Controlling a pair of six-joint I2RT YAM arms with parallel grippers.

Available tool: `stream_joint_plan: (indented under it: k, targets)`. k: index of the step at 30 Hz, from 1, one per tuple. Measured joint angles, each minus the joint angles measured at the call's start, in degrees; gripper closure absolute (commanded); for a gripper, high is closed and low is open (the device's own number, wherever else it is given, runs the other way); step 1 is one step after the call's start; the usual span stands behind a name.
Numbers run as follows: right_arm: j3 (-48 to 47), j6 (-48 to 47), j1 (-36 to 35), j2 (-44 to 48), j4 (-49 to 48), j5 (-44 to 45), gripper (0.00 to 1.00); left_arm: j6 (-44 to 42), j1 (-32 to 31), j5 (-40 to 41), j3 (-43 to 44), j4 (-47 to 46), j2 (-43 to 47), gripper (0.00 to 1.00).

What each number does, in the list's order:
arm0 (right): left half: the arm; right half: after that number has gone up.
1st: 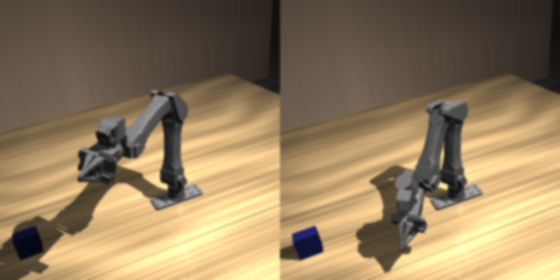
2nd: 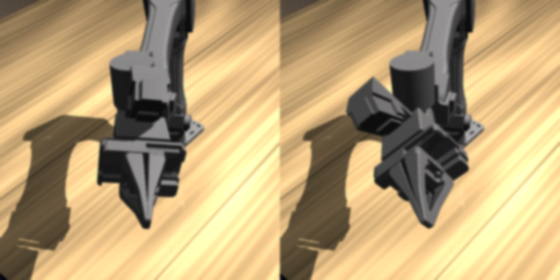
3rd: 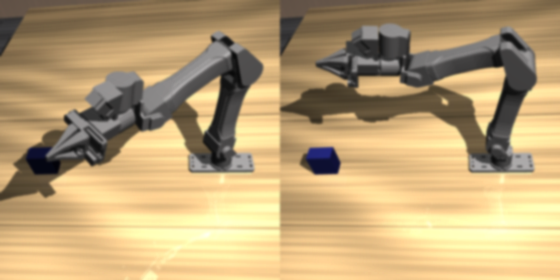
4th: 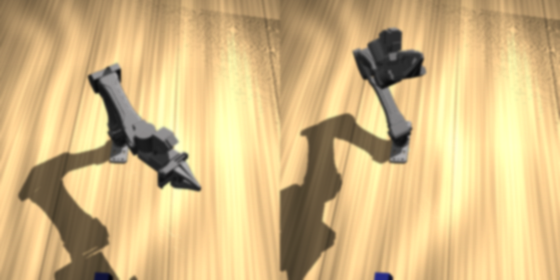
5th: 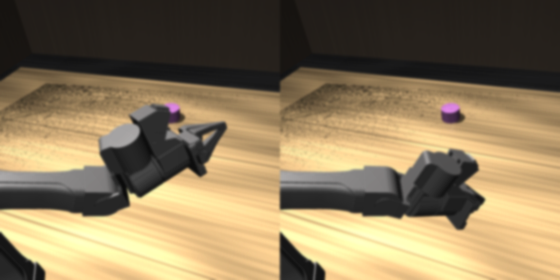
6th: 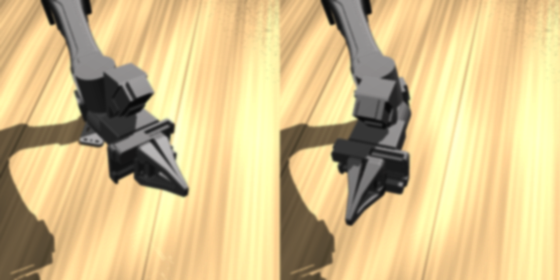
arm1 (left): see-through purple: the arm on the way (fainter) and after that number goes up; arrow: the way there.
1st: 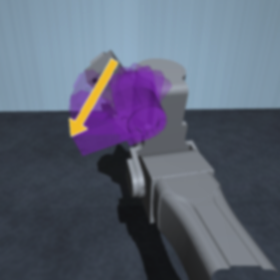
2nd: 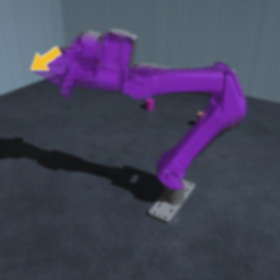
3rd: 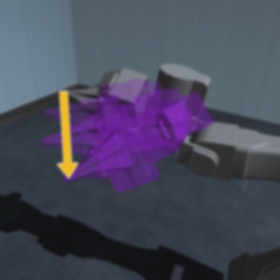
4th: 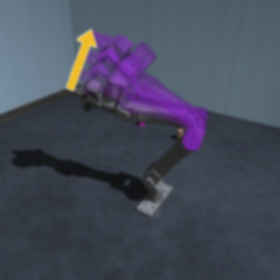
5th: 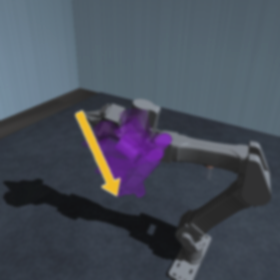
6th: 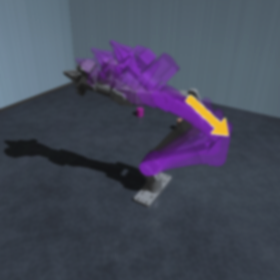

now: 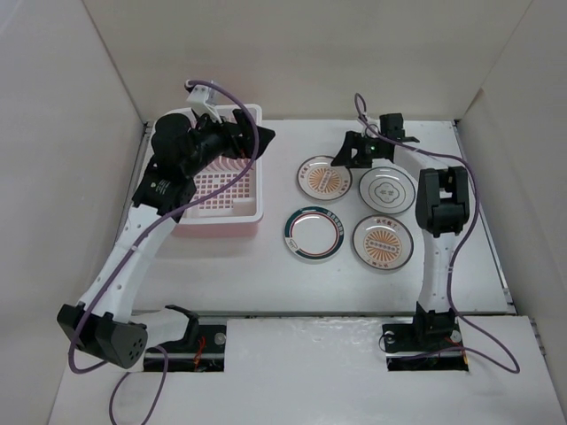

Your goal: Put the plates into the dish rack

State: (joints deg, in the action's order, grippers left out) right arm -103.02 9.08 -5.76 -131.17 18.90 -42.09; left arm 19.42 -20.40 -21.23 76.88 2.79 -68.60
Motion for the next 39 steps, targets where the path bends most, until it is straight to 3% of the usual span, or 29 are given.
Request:
stream_joint_plan:
  k: [16, 28, 39]
  targets:
    - [0.0, 2.8, 3.0, 0.2, -2.9, -6.4, 0.14, 0.2, 0.0, -1.4, -0.4, 0.0, -1.0, 0.0]
    - [-1.4, 2.9, 7.5, 0.9, -2.6, -5.0, 0.14, 0.2, -0.1, -2.8, -0.4, -0.2, -1.8, 0.0]
    - [-3.3, 2.7, 6.3, -5.2, -2.0, -4.4, 0.16, 0.2, -0.3, -3.6, -0.4, -0.2, -2.1, 0.0]
